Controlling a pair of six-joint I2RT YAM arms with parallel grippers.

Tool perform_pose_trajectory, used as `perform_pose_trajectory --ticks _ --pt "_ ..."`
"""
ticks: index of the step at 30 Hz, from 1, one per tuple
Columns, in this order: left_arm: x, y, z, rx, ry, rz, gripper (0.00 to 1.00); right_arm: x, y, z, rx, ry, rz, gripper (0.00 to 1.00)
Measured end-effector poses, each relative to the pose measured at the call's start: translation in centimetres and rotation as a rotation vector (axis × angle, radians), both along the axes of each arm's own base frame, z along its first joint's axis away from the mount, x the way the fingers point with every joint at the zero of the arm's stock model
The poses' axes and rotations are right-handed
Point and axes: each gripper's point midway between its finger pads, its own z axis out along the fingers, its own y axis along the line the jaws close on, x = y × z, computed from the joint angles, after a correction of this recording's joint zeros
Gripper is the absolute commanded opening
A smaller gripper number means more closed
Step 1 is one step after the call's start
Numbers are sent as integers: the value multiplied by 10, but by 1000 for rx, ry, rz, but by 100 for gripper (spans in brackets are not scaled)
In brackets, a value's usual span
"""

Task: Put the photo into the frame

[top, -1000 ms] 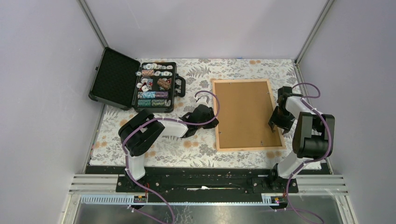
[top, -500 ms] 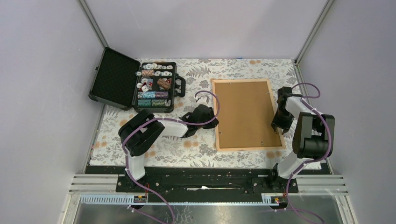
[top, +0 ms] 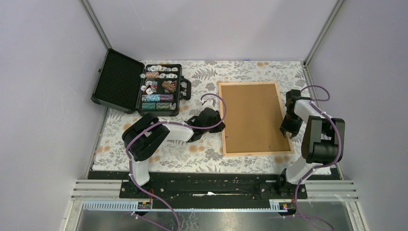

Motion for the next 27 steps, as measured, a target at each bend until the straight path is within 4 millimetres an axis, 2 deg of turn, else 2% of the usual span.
perform_pose_trajectory --ticks 5,10,27 --pt "0 0 0 0 0 0 0 1 6 1 21 -23 9 51" --pt "0 0 0 0 0 -1 0 -1 7 -1 23 -15 14 52" --pt "0 0 0 0 0 0 0 -4 0 -1 -30 37 13 36"
